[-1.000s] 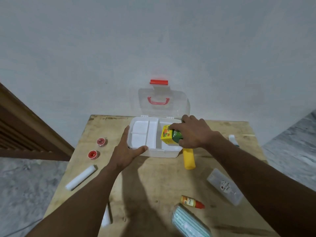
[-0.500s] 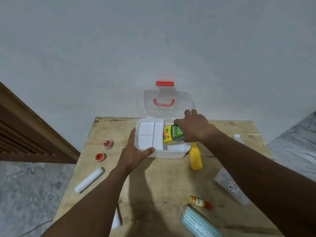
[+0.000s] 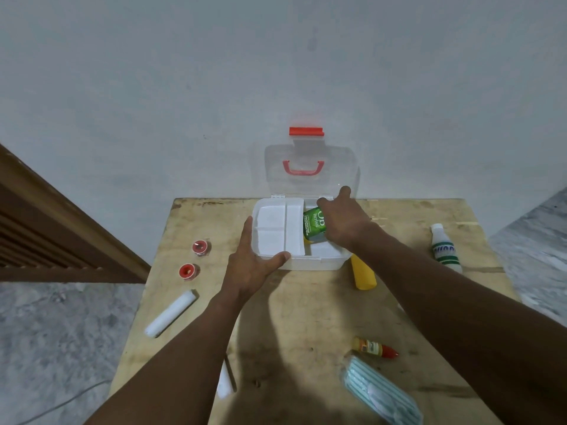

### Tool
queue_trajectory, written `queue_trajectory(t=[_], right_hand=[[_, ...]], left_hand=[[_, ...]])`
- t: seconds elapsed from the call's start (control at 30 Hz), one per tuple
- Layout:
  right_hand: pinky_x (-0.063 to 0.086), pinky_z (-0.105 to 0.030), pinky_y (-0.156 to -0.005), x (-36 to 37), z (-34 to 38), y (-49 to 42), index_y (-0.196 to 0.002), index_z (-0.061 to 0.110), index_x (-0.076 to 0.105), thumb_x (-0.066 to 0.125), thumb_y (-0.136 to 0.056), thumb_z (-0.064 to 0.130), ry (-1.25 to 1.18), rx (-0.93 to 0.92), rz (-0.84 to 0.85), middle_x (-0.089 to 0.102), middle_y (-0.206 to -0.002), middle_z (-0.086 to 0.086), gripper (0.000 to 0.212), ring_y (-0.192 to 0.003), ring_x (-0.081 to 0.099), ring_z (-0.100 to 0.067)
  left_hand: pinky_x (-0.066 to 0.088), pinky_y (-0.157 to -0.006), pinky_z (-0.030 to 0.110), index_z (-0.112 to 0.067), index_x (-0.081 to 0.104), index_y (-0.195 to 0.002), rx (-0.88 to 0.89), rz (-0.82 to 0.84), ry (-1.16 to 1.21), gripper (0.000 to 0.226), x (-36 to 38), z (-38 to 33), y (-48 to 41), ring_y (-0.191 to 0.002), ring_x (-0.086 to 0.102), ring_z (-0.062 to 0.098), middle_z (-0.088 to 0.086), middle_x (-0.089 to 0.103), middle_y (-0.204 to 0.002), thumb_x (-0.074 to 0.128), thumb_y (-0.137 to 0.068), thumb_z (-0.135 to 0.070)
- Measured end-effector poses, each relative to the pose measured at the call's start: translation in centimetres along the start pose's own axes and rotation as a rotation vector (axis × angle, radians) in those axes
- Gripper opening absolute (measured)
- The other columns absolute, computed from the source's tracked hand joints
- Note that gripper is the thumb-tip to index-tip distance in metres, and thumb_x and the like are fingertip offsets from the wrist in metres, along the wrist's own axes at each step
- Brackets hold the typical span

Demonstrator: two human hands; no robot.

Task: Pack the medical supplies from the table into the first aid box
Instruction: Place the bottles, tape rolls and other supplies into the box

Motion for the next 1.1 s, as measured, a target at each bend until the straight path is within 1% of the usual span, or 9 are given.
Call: queue_trajectory(t=[0.13, 0.23, 0.27, 0.4, 0.6, 0.7, 0.83, 1.0, 1.1], right_hand=[[0.041, -0.029, -0.075, 1.6, -0.1, -0.4, -0.123, 0.006, 0.051, 0.067, -0.088, 0.014, -0.099, 0.054, 0.062, 0.058, -0.118, -0.015, 0.039, -0.109, 0.056, -0.029], [0.043, -0.029, -0.077, 2.7, -0.1, -0.8, -0.121, 0.005, 0.052, 0.069, -0.088, 0.012, -0.181, 0.104, 0.069, 0.061, -0.118, -0.012, 0.038, -0.110, 0.060, -0.026], [0.043, -0.029, -0.079, 3.1, 0.0, -1.0, -0.122, 0.004, 0.052, 0.068, -0.088, 0.011, -0.198, 0.109, 0.065, 0.061, -0.118, -0.012, 0.038, -0.110, 0.060, -0.026], [0.041, -0.027, -0.079, 4.5, 0.0, -2.2, -0.125, 0.005, 0.048, 0.072, -0.086, 0.012, -0.280, 0.147, 0.039, 0.062, -0.120, -0.012, 0.047, -0.111, 0.060, -0.026], [0.051, -0.040, -0.082, 6.5, 1.2, -3.2, -0.136, 0.004, 0.034, 0.075, -0.083, 0.013, -0.409, 0.160, -0.038, 0.062, -0.110, -0.017, 0.067, -0.102, 0.063, -0.034], [0.053, -0.040, -0.082, 6.7, 1.3, -3.5, -0.134, 0.005, 0.035, 0.076, -0.084, 0.015, -0.421, 0.173, -0.069, 0.064, -0.108, -0.017, 0.065, -0.098, 0.065, -0.032], [0.055, -0.042, -0.086, 6.5, 1.1, -3.3, -0.133, 0.007, 0.036, 0.082, -0.079, 0.023, -0.449, 0.200, -0.054, 0.065, -0.110, -0.014, 0.072, -0.099, 0.065, -0.031], [0.050, -0.039, -0.082, 6.1, 0.9, -2.7, -0.133, 0.006, 0.034, 0.078, -0.083, 0.020, -0.465, 0.224, -0.020, 0.063, -0.112, -0.018, 0.069, -0.102, 0.063, -0.034], [0.044, -0.034, -0.074, 5.2, 0.2, -1.7, -0.129, 0.003, 0.038, 0.070, -0.086, 0.009, -0.455, 0.212, -0.041, 0.063, -0.110, -0.020, 0.054, -0.102, 0.062, -0.037]], left_hand=[[0.052, -0.093, 0.035, -0.037, 0.021, -0.151, 0.003, 0.013, 0.009, 0.097, 0.0, 0.1, 0.0, -0.119, 0.055, 0.021, -0.007, 0.053, -0.138, 0.080, -0.075, -0.047], [0.050, -0.086, 0.025, -0.034, 0.022, -0.151, 0.003, 0.020, 0.013, 0.096, 0.1, 0.1, 0.0, -0.119, 0.054, 0.020, -0.006, 0.053, -0.137, 0.081, -0.075, -0.045], [0.050, -0.087, 0.026, -0.035, 0.021, -0.151, 0.002, 0.018, 0.015, 0.098, 0.1, 0.1, 0.0, -0.119, 0.054, 0.019, -0.006, 0.052, -0.137, 0.081, -0.075, -0.046], [0.052, -0.097, 0.043, -0.038, 0.017, -0.152, 0.001, 0.025, 0.018, 0.104, 0.1, 0.4, -0.2, -0.121, 0.054, 0.020, -0.007, 0.052, -0.140, 0.080, -0.071, -0.053], [0.054, -0.095, 0.038, -0.037, 0.016, -0.153, 0.021, 0.014, 0.026, 0.103, 0.1, 0.6, -0.4, -0.116, 0.058, 0.017, -0.009, 0.055, -0.136, 0.080, -0.074, -0.050], [0.054, -0.095, 0.038, -0.036, 0.015, -0.154, 0.017, 0.001, 0.035, 0.105, 0.2, 0.9, -0.4, -0.115, 0.058, 0.016, -0.008, 0.055, -0.135, 0.080, -0.073, -0.050], [0.053, -0.095, 0.034, -0.035, 0.014, -0.155, 0.000, 0.001, 0.040, 0.106, 0.3, 1.2, -0.6, -0.112, 0.059, 0.016, -0.007, 0.057, -0.132, 0.081, -0.074, -0.048], [0.054, -0.094, 0.043, -0.036, 0.016, -0.154, -0.005, -0.002, 0.034, 0.106, 0.4, 1.6, -0.7, -0.110, 0.058, 0.018, -0.003, 0.058, -0.129, 0.081, -0.072, -0.052], [0.053, -0.096, 0.042, -0.034, 0.016, -0.154, 0.004, -0.006, 0.036, 0.104, 0.4, 1.3, -0.6, -0.113, 0.058, 0.020, -0.002, 0.057, -0.132, 0.081, -0.073, -0.047]])
Point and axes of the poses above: each hand's wrist, its own y-axis away from the middle knuckle, its own x-axis out of the palm, z = x × y, the point moved 7 cm from there along -y, towards the middle knuckle
